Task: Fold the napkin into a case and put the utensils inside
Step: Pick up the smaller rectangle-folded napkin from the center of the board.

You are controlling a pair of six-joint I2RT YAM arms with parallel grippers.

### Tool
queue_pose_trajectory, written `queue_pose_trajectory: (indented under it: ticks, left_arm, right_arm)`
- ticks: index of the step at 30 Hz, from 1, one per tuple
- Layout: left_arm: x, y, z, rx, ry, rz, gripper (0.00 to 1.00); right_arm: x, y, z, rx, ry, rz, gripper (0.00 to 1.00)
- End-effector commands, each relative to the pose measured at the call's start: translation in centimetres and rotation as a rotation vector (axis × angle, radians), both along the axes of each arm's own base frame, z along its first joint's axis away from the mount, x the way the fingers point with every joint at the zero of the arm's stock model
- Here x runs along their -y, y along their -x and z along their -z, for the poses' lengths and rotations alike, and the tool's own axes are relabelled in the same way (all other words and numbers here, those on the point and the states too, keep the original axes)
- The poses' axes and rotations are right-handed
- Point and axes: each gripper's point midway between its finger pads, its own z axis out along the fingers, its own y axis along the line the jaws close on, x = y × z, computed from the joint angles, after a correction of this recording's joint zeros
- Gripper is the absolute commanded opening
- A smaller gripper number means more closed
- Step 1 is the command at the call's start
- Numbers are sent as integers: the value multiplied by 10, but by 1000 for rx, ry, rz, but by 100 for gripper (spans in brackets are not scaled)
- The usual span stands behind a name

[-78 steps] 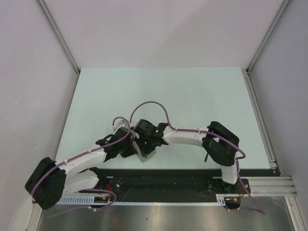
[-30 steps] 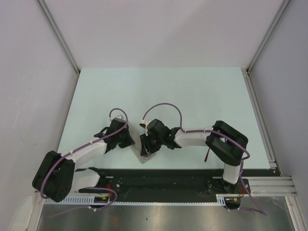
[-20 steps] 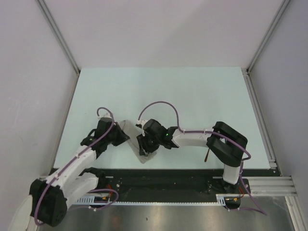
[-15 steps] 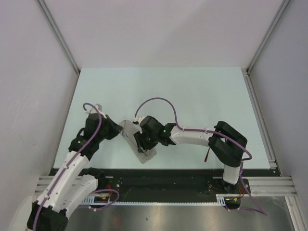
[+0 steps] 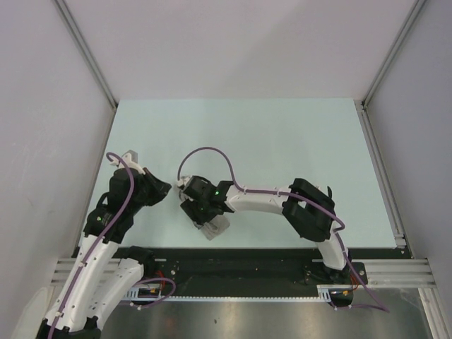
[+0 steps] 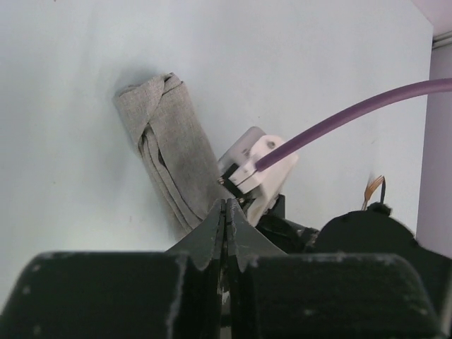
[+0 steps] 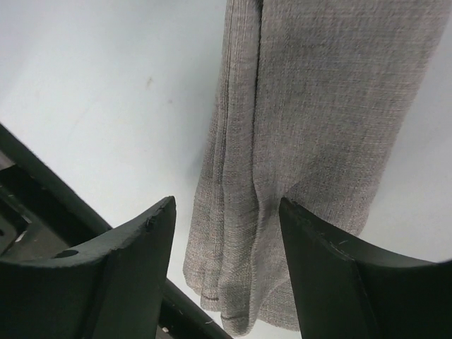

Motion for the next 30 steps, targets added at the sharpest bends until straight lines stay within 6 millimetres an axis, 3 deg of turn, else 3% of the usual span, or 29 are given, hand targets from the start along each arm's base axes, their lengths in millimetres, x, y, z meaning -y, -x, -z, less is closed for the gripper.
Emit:
queue_pose_trajectory:
  ticks: [1, 12, 19, 30]
  left_arm:
    - [-2, 2, -17, 49, -6, 18, 5]
    - [3, 9, -26, 73, 18, 49, 5]
    - [3, 12, -27, 80, 21, 55, 5]
    - [2, 13, -23, 69, 14, 51, 5]
  right_arm:
    - [1, -3, 1, 69, 77, 4, 66]
    - [11, 11, 37, 178, 327, 0, 67]
    - [26, 5, 53, 251, 441, 44, 51]
    - [-2, -12, 4, 273, 303, 73, 15]
